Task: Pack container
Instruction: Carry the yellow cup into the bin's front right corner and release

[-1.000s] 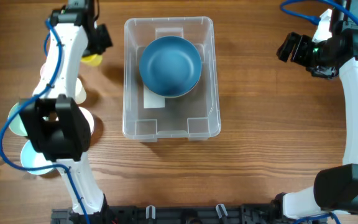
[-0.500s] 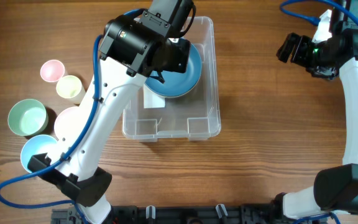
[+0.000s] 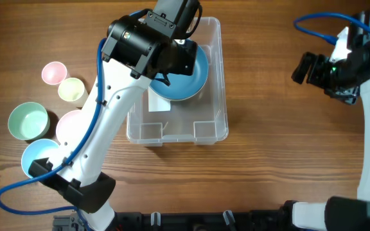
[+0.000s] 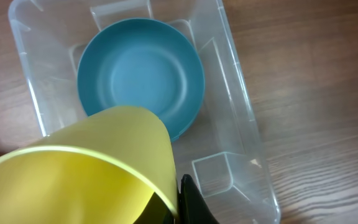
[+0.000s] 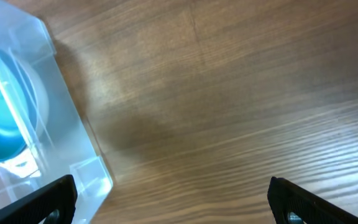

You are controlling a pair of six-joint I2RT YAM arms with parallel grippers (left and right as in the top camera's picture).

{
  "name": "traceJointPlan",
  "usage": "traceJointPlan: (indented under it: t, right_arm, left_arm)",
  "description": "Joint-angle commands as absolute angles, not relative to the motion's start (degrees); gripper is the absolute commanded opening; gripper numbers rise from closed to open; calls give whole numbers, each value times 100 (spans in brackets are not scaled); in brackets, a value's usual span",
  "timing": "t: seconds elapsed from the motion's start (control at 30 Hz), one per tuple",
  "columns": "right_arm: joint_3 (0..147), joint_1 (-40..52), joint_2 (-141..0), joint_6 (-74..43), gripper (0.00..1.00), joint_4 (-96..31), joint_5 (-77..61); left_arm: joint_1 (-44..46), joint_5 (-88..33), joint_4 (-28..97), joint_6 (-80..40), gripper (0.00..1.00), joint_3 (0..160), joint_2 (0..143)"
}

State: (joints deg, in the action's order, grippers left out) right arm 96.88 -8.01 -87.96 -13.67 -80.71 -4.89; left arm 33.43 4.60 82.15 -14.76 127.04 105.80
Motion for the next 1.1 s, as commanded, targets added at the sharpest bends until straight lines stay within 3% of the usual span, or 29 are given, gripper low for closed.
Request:
traceJointPlan:
  t: [0.0, 0.23, 0.47, 0.77, 1.07]
  right_arm:
    - [9662, -768, -8486, -1350, 99, -8114, -386]
    - [9662, -768, -8442, -1343, 100, -8101, -386]
    - [9662, -768, -8442, -1304, 100, -8042, -386]
    - [9662, -775, -8442, -1308, 100, -7931, -360]
    - [9662, -2112, -8464, -1343, 100, -7738, -495]
  left_arm:
    - [3369, 78, 8215, -1592, 4, 12794, 10471]
    - [4125, -62, 8355, -1592, 4, 12781, 11122]
    - [4246, -633, 8858, -1870, 4, 12639, 11815]
    - [4431, -1007, 7422, -1870, 4, 10556, 11826]
    - [4431, -1002, 6923, -1870, 4, 10230, 11837]
